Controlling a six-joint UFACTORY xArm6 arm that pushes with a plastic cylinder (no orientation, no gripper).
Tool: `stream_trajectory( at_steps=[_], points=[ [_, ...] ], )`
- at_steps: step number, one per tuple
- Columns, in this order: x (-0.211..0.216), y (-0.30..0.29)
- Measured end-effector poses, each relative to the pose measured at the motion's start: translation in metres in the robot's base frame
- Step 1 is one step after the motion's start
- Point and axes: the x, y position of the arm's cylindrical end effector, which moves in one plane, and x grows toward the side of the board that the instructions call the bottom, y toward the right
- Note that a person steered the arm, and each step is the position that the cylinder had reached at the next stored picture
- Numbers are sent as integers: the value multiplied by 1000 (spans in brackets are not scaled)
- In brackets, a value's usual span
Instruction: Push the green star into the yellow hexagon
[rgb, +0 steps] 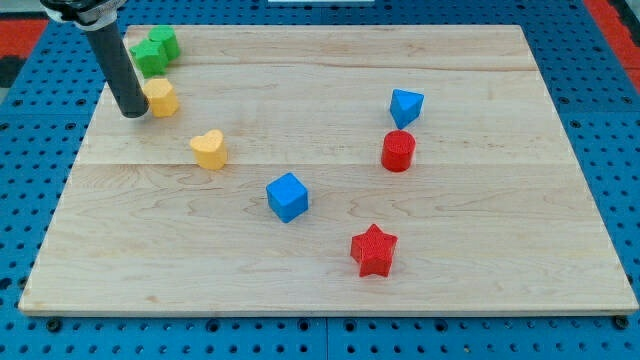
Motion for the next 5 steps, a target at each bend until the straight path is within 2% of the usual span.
stream_trajectory(
  at_steps=[1,2,3,4,5],
  points=[
    [-16,-42],
    [-56,-74],
    [-98,-54],
    [-117,-10],
    [-91,37]
  ],
)
